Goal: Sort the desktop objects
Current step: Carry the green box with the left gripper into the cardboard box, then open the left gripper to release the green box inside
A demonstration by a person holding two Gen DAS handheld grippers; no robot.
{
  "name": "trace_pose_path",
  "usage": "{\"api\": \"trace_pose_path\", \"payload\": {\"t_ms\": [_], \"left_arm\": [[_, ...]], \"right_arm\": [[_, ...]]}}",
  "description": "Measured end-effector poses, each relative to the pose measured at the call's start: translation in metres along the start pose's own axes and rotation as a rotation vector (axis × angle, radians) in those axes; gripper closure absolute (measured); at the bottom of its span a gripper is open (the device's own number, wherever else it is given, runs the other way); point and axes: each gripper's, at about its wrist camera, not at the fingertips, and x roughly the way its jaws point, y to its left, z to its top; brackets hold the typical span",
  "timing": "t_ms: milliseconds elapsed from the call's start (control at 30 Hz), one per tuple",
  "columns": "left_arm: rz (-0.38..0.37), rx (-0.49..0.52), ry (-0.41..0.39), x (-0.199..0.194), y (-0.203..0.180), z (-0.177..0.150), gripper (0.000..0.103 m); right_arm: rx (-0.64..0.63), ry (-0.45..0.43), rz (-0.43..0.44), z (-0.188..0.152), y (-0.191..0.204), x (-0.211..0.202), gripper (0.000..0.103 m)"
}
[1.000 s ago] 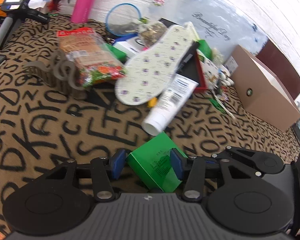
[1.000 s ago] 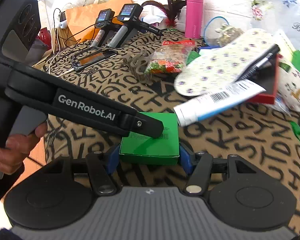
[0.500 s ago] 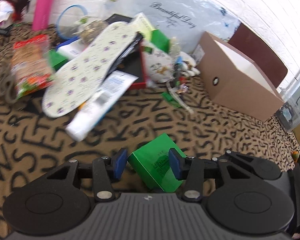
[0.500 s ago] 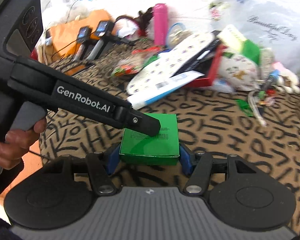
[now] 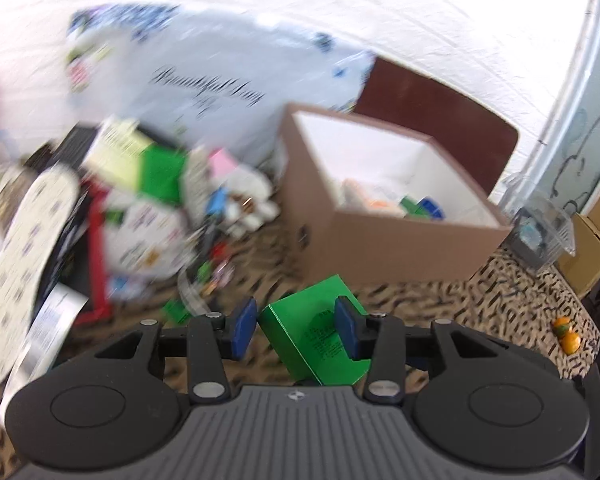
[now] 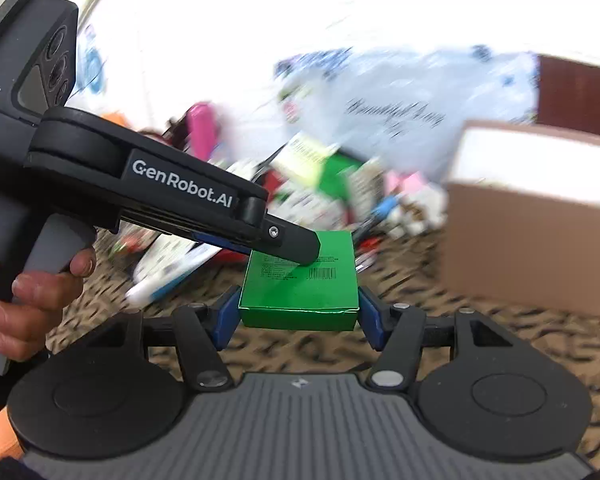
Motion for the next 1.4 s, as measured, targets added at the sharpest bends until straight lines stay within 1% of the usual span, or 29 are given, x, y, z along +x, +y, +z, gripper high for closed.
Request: {"api": "trace_pose_path", "payload": {"t_ms": [200,400,567,700,833,900,933,967,1000,1033,1067,1133,1233,1400], "left_arm": [[-0.049,0.050,-0.045,0.025,-0.033,0.045,0.058],[-0.089,0.114,-0.052,0.055,-0.057,0.081,0.058],[-0.100,0.146,-0.047,0.088,-0.066,0.097,0.058],[-0.110,0.127,-0.028,0.112,-0.062,0.104,0.057],[-0.115,0.116,-0.025,0.129,-0.058,0.109,0.057],[-0.113,0.112,-0.031,0.134,-0.057,0.108,0.046],[-0.111,0.105,-0.027,0.136,-0.055,0.108,0.029],[-0.114,0.095,-0.023,0.136,-0.054,0.106,0.017],[-0.134,0.084,-0.024,0.134,-0.051,0.103,0.015],[-0.155,0.083,-0.030,0.133,-0.049,0.100,0.014],[-0.168,0.087,-0.032,0.130,-0.050,0.098,0.014],[-0.161,0.093,-0.025,0.129,-0.051,0.095,0.010],[-0.150,0.099,-0.015,0.128,-0.052,0.091,0.010],[-0.142,0.121,-0.008,0.123,-0.056,0.085,0.009]], "right_arm": [[0.029,-0.099,-0.088,0.026,-0.043,-0.011,0.043],[0.056,-0.166,-0.158,0.046,-0.081,-0.011,0.043],[0.095,-0.186,-0.203,0.054,-0.110,0.002,0.043],[0.111,-0.170,-0.228,0.058,-0.133,0.020,0.043],[0.129,-0.156,-0.230,0.058,-0.146,0.031,0.043],[0.137,-0.149,-0.229,0.057,-0.149,0.035,0.042],[0.141,-0.146,-0.226,0.056,-0.151,0.038,0.042],[0.139,-0.143,-0.229,0.055,-0.151,0.040,0.037],[0.131,-0.136,-0.235,0.055,-0.151,0.041,0.032],[0.129,-0.139,-0.244,0.053,-0.151,0.041,0.024],[0.131,-0.151,-0.255,0.051,-0.151,0.039,0.019],[0.140,-0.162,-0.273,0.048,-0.152,0.036,0.016],[0.142,-0.161,-0.298,0.046,-0.151,0.032,0.014],[0.143,-0.173,-0.301,0.045,-0.148,0.027,0.011]]}}
